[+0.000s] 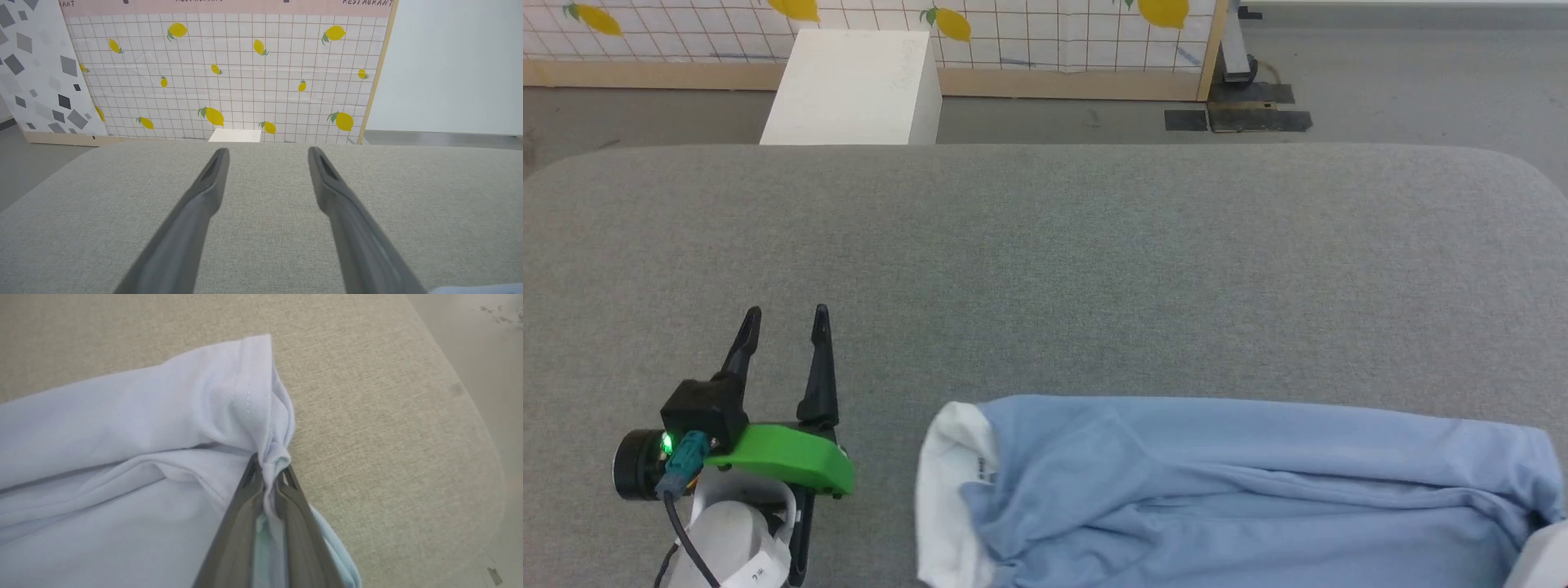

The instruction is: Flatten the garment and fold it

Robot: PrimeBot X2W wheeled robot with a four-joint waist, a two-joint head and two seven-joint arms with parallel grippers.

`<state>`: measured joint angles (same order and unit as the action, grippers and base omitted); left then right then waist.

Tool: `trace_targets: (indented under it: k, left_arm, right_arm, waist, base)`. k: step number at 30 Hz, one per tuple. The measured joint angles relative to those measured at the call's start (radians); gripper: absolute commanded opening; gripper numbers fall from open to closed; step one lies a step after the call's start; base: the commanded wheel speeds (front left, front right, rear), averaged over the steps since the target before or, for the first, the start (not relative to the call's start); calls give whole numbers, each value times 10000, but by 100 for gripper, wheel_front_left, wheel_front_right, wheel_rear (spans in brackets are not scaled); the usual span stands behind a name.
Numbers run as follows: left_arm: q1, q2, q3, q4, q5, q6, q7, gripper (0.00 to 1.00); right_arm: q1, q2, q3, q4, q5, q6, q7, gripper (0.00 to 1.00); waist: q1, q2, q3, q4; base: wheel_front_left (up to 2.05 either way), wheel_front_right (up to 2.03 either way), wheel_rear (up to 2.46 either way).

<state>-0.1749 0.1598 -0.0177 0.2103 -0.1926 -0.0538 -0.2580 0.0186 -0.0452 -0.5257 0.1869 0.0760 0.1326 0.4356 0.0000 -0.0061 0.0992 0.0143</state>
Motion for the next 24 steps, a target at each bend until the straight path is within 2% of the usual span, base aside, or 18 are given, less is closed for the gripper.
trace_targets:
  k: [5, 10, 13, 19, 21, 24]
  left_arm:
    - [41, -44, 65, 21, 219, -161, 0, 100]
    - [57, -107, 109, 67, 265, -255, 0, 100]
    - [69, -138, 138, 104, 347, -295, 0, 100]
    - [112, -217, 184, 184, 364, -370, 0, 100]
    - [111, -245, 186, 198, 389, -410, 0, 100]
    - [105, -278, 186, 228, 426, -433, 0, 100]
  right_arm:
    - [-154, -12, -656, 224, -803, 0, -412, 0]
    - [-135, -31, -117, 19, -769, -6, -364, 0]
    - [234, -40, 890, -970, -495, -6, 136, 0]
    - [1453, -46, 3453, -4571, 357, -6, 2073, 0]
    - [1558, -50, 4623, -5695, 274, -6, 2617, 0]
    - [1433, -224, 6347, -6462, 155, -6, 3147, 0]
  waist:
    - [0, 0, 15, -54]
    - [0, 0, -17, -51]
    - [0, 0, -46, -25]
    - [0, 0, -97, 38]
    - [0, 0, -98, 73]
    - [0, 0, -49, 112]
  base:
    - [0, 0, 0]
    - [0, 0, 0]
    - [0, 0, 0]
    - [0, 0, 0]
    - [0, 0, 0]
    - [0, 0, 0]
